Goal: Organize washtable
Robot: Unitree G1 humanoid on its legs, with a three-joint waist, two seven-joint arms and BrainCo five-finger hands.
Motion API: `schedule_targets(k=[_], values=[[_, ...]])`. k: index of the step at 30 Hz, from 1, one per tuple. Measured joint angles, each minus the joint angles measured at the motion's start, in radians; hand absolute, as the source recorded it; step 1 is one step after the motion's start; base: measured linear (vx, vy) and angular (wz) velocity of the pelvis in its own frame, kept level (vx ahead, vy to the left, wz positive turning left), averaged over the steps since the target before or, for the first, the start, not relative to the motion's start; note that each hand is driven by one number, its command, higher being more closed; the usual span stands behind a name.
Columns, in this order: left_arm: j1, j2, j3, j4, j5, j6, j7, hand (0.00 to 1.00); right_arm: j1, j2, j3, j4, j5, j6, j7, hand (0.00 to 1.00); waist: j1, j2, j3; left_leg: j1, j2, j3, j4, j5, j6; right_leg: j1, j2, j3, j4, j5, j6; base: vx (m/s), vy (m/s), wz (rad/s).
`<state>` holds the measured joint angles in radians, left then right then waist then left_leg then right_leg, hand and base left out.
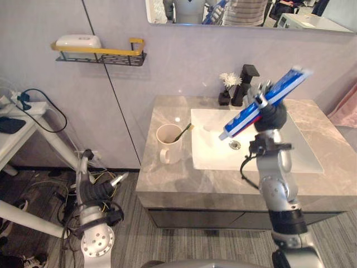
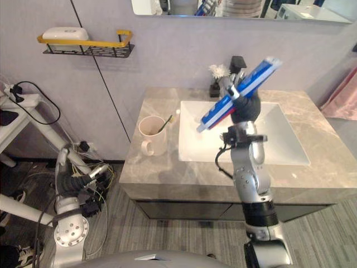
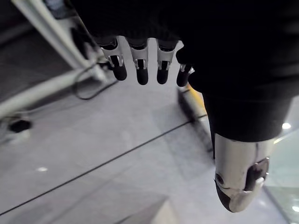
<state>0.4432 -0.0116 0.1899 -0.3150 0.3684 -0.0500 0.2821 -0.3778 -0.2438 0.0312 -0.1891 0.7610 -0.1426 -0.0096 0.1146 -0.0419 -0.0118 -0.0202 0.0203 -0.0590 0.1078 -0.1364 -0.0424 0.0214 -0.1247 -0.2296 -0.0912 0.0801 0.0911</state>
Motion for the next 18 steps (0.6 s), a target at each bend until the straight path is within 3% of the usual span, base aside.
schedule_targets(k=[6,11,14,18], values=[[-0.021,-0.020,0.009,0.295,-0.052,0.018,-0.032,0.00,-0.193,-0.075,0.087,0.071,-0.087,0.004,-0.018,1.00,0.035,-0.014,0.008,-0.007,-0.002,-0.009,0.003,0.002,0.003,-0.004,-0.003,-0.006,0.000,0.000,0.000,0.02,0.002,0.05],[-0.054,-0.021,0.026,0.594,-0.088,0.057,-0.039,0.00,-0.295,-0.096,0.204,0.113,-0.149,0.043,-0.024,1.00,0.040,-0.025,0.014,-0.007,-0.002,-0.010,0.000,0.002,0.003,-0.005,-0.003,-0.007,0.000,0.000,0.001,0.01,0.001,0.01],[-0.052,-0.022,0.039,0.679,-0.088,0.069,-0.051,0.00,-0.347,-0.118,0.240,0.134,-0.165,0.049,-0.026,1.00,0.051,-0.042,0.024,-0.007,-0.002,-0.008,0.001,0.002,0.003,-0.008,-0.003,-0.005,0.000,0.000,0.001,0.00,0.000,0.00],[-0.055,-0.022,0.067,0.750,-0.088,0.079,-0.054,0.00,-0.397,-0.132,0.291,0.153,-0.194,0.049,-0.028,1.00,0.062,-0.044,0.024,-0.009,-0.003,-0.006,0.000,0.002,0.004,-0.011,-0.004,-0.004,0.000,0.000,0.001,0.00,0.000,0.00]])
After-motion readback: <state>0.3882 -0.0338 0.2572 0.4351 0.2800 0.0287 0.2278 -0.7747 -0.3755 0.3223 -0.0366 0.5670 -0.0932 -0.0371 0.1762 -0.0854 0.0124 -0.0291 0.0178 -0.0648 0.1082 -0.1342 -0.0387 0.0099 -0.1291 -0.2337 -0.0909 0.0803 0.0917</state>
